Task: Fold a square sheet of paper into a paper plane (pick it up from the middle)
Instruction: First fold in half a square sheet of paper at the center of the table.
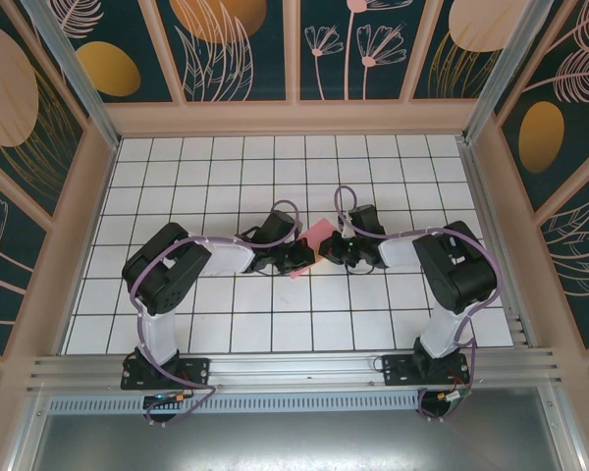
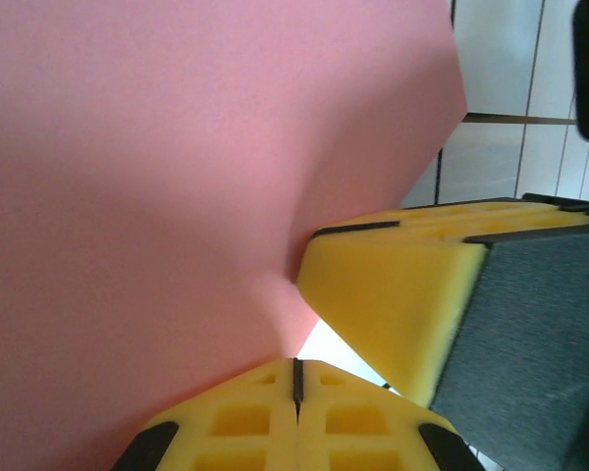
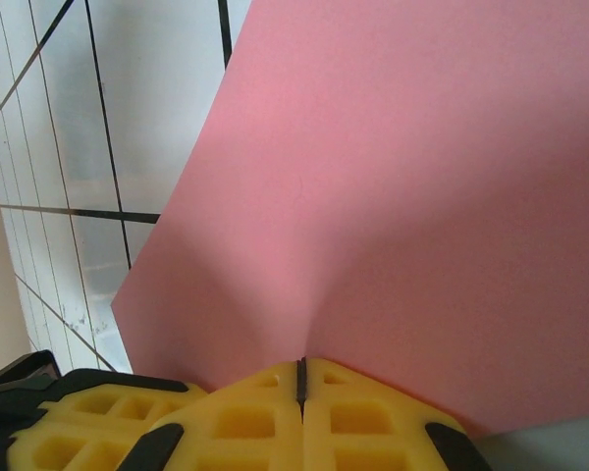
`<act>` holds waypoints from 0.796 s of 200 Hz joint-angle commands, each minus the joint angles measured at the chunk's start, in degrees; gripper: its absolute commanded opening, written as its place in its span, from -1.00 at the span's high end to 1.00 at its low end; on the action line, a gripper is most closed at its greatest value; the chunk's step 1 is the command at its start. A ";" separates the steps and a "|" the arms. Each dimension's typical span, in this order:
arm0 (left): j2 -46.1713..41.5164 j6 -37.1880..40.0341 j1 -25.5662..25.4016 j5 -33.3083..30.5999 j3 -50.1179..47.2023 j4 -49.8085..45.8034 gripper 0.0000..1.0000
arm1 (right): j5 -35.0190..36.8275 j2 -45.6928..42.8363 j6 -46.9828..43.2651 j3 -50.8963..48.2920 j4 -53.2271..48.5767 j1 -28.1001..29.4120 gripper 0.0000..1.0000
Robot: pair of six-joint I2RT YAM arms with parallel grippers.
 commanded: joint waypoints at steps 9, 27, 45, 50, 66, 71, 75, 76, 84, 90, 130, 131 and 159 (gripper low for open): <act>1.06 0.17 -0.28 -0.07 0.91 -1.03 1.00 | 0.01 0.83 -2.02 1.44 -1.46 0.43 1.00; 1.23 0.19 -0.30 -1.03 0.70 -1.93 1.00 | 0.48 1.14 -2.90 1.85 -2.51 0.37 1.00; 1.37 0.25 -0.29 -2.09 0.26 -3.18 1.00 | 1.94 1.31 -4.41 2.50 -4.46 0.01 1.00; 1.45 0.17 -0.18 -2.35 0.09 -3.42 1.00 | 2.27 1.36 -4.83 2.62 -4.81 -0.19 1.00; 1.80 -0.03 -0.33 -3.00 -0.57 -4.13 1.00 | 2.99 1.49 -6.01 2.48 -5.42 -1.69 1.00; 1.84 -0.12 -0.26 -3.03 -0.79 -4.25 1.00 | 3.01 1.64 -6.28 2.39 -5.54 -2.31 1.00; 1.97 -0.16 -0.31 -3.11 -0.97 -4.40 1.00 | 2.97 1.69 -6.58 2.21 -5.62 -3.00 1.00; 1.99 -0.16 -0.24 -3.11 -0.99 -4.42 1.00 | 2.99 1.74 -6.63 2.21 -5.63 -3.09 1.00; 2.08 -0.17 -0.24 -3.44 -1.56 -4.65 1.00 | 2.90 2.00 -7.09 2.00 -5.72 -4.59 1.00; 2.04 -0.08 -0.22 -3.72 -1.96 -4.70 1.00 | 2.90 2.12 -7.45 1.79 -5.95 -5.82 1.00; 1.81 0.75 -0.20 -4.92 -4.97 -5.13 1.00 | 2.67 2.83 -8.65 1.89 -6.67 -15.56 1.00; 1.77 0.82 -0.23 -4.94 -5.02 -5.18 1.00 | 2.75 2.84 -8.67 2.00 -6.77 -15.75 1.00; 0.84 4.53 -0.06 -6.81 -4.73 -7.82 1.00 | 4.13 0.83 -8.44 3.86 -8.69 -18.38 1.00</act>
